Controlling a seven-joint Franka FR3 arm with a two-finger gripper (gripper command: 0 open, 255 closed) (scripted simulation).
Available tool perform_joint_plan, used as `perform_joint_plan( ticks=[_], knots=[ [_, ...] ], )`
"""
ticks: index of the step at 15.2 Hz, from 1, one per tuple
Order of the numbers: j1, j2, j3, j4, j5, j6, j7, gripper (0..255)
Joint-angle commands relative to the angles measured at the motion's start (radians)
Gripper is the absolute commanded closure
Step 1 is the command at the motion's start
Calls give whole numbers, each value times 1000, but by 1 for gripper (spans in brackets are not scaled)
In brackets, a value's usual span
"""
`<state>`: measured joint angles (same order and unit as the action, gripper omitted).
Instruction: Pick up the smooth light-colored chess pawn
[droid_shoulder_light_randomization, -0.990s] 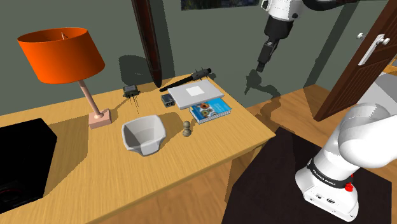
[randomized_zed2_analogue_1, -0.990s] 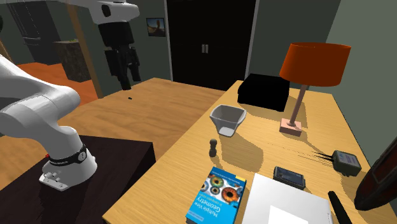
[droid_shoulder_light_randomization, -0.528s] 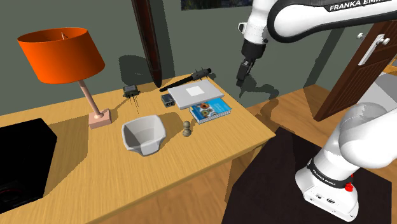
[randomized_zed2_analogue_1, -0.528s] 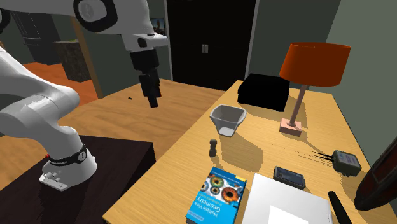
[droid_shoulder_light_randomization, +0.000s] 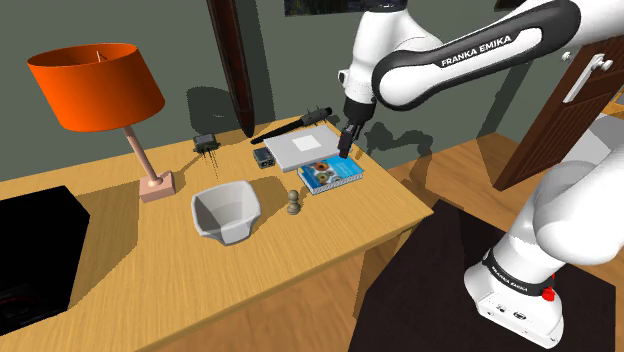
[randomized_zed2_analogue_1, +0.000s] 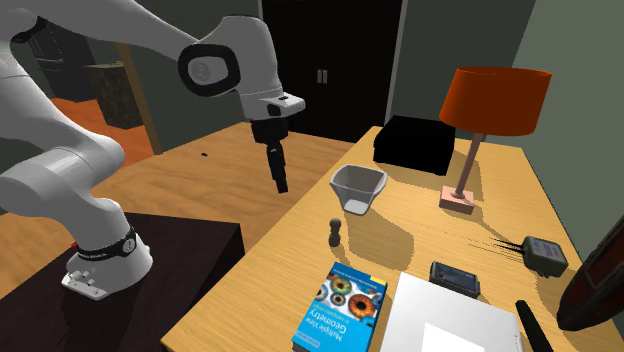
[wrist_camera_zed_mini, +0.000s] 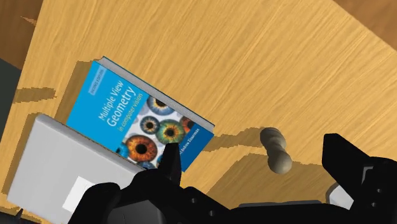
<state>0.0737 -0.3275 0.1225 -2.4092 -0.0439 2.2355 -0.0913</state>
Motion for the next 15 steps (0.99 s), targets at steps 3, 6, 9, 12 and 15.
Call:
perform_joint_plan(
  ticks=[3, 6, 9, 12, 15],
  knots=[
    [6, 137, 26, 35, -25, 108, 25, 0],
    [10, 248, 44, 79, -57, 178, 52, 0],
    [18, 362, 57, 134, -99, 237, 85, 0],
    [32, 476, 62, 200, -147, 285, 120, 0],
    [54, 591, 58, 278, -195, 321, 153, 0]
  ],
)
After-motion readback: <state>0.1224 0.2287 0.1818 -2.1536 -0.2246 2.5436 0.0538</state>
